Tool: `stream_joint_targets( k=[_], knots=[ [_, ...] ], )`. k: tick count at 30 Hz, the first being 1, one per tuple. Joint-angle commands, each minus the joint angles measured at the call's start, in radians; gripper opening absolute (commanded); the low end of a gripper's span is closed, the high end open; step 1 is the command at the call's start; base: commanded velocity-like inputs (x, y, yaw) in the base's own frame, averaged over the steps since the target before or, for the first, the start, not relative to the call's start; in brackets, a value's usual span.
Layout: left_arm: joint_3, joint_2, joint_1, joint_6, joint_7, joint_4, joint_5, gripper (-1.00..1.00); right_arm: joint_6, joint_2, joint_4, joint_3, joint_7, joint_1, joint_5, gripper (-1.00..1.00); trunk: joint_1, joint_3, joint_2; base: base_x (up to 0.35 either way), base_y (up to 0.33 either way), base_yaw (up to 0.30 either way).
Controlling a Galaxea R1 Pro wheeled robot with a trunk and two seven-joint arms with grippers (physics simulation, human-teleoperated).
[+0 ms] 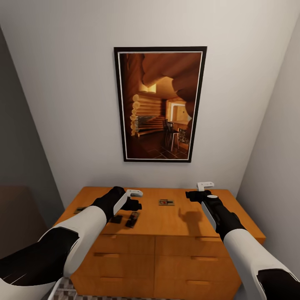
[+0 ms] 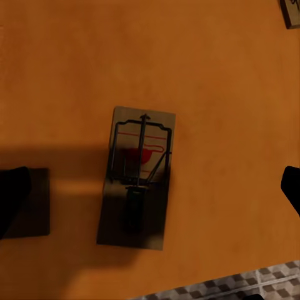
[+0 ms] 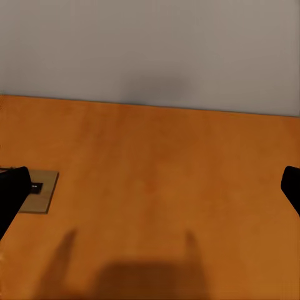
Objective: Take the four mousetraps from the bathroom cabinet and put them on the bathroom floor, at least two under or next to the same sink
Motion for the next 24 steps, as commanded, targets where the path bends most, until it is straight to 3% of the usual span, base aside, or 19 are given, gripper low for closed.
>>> stream_joint_targets(
  k=[1, 24],
  knots=[
    [0.000, 0.000, 0.000, 0.000, 0.000, 0.000, 0.000, 1.00, 0.000, 0.000, 0.000, 0.000, 0.000, 0.000, 0.000, 1.00, 0.000, 0.000, 0.000, 0.000, 0.069, 0.000],
    [0.000, 0.000, 0.000, 0.000, 0.000, 0.000, 0.002, 1.00, -0.002, 0.000, -0.001, -0.001, 0.000, 0.000, 0.001, 1.00, 0.000, 0.000, 0.000, 0.000, 0.012, 0.000]
  ],
)
